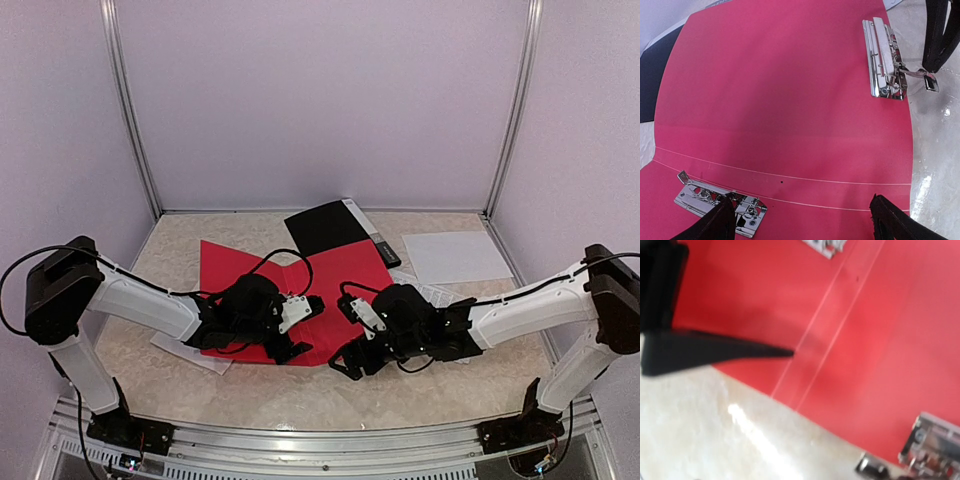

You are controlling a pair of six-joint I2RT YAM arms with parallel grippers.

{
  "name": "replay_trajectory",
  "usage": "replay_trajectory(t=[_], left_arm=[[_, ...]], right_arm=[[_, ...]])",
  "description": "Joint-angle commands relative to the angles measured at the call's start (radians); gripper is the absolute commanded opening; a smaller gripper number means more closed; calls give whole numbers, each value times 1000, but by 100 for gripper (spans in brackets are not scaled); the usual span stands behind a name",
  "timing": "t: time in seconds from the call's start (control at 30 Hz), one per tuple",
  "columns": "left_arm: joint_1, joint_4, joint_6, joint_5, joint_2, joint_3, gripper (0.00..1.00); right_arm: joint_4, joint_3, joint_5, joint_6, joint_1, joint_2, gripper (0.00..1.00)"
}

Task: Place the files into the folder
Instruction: Open the spring clip on the folder, then pick up the file from the center of the board.

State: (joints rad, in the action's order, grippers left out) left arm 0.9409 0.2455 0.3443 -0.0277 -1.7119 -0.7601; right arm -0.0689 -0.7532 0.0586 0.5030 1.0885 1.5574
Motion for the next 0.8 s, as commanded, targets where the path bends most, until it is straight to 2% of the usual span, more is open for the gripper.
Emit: replay_trajectory(t=[0.0, 0.53, 0.77], left_arm=[[-6, -14, -2, -1, 10, -16, 90], [-9, -12, -4, -6, 15, -5, 90], [-11, -2, -11, 3, 14, -2, 90]], right_arm=[[-6, 23, -13, 23, 18, -17, 80], [-40, -42, 27, -11, 18, 119, 78], [-4, -53, 28, -25, 18, 58, 80]])
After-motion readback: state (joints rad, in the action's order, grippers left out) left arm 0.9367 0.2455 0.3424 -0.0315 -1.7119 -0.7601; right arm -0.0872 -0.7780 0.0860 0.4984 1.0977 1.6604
